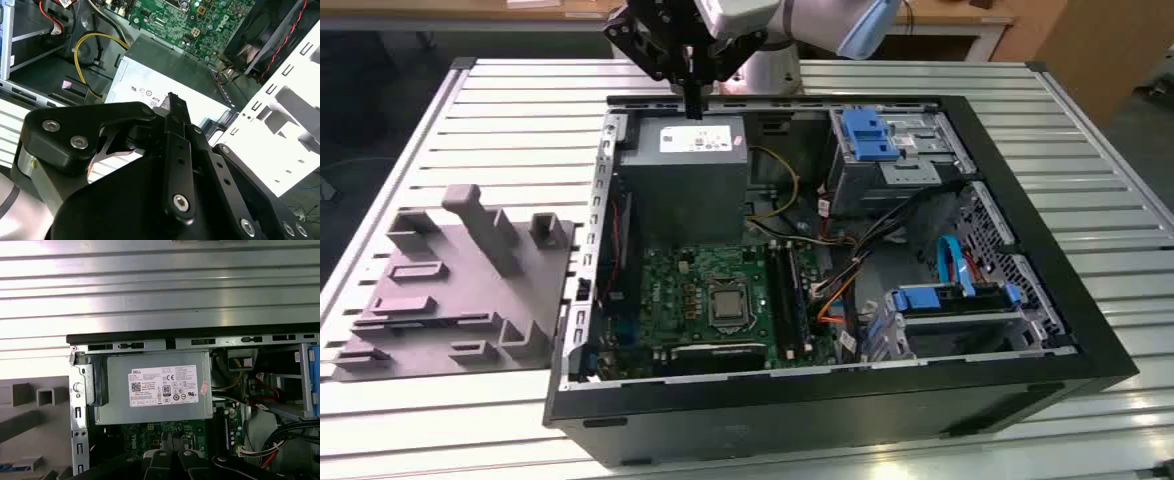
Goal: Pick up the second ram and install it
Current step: 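Reach for the second ram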
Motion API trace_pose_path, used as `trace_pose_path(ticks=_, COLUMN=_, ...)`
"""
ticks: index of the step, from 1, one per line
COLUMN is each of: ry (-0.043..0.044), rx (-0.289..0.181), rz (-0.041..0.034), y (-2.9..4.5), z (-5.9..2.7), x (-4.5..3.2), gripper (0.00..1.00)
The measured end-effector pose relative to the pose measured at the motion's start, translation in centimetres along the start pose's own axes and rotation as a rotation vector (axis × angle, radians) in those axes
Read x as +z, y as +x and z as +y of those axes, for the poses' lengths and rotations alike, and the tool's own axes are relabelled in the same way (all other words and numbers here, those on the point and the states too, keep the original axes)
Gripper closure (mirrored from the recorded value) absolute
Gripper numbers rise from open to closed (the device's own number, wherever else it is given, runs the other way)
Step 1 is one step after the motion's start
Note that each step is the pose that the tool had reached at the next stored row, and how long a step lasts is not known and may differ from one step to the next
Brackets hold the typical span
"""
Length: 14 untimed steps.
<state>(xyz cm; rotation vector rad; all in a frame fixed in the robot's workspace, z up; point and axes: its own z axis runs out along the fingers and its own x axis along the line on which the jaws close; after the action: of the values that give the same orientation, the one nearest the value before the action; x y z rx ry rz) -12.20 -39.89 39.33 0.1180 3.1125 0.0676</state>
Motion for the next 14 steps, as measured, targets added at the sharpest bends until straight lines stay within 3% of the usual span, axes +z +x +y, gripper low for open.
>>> trace_pose_path(ticks=14, ry=0.0, rx=0.0, rz=-0.0002, y=0.12, z=-0.01, x=0.0, gripper=0.9)
